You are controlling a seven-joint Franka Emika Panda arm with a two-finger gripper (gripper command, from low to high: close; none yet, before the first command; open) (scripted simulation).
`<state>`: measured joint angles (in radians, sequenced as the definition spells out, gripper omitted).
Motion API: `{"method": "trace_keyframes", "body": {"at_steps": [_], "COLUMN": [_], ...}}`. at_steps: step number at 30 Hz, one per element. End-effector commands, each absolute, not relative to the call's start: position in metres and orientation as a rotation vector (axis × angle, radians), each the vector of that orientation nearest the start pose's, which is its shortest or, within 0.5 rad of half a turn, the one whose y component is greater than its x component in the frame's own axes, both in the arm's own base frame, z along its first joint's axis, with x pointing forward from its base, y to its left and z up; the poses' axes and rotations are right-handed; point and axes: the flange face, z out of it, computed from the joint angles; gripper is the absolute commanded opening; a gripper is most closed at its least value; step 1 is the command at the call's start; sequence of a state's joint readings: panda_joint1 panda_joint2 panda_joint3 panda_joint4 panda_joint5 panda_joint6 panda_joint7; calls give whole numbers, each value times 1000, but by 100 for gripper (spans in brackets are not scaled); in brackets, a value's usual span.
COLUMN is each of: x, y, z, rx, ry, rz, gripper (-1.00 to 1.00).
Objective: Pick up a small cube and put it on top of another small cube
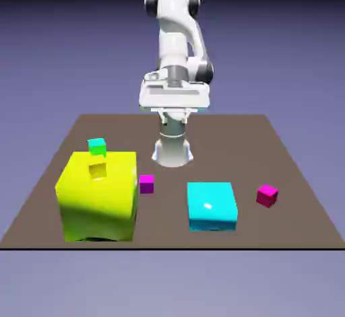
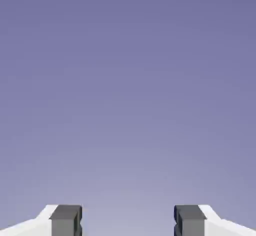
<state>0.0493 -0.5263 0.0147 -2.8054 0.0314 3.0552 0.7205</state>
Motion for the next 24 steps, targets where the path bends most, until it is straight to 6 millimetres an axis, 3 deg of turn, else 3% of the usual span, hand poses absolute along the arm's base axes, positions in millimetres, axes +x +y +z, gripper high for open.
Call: {"method": "trace_keyframes", "body": {"at_steps": [1, 8, 12, 16, 21, 24], "x": [399, 398, 377, 341, 278, 275], "y": [38, 148, 207, 259, 308, 313], "z": [435, 355, 306, 255, 192, 180], "rx": [-2527, -2646, -2708, -2767, -2841, -2848], "ry": [852, 555, 388, 221, 8, -9], "rz": [-970, -753, -636, -524, -395, -388], "gripper": [0, 0, 0, 0, 0, 0]}}
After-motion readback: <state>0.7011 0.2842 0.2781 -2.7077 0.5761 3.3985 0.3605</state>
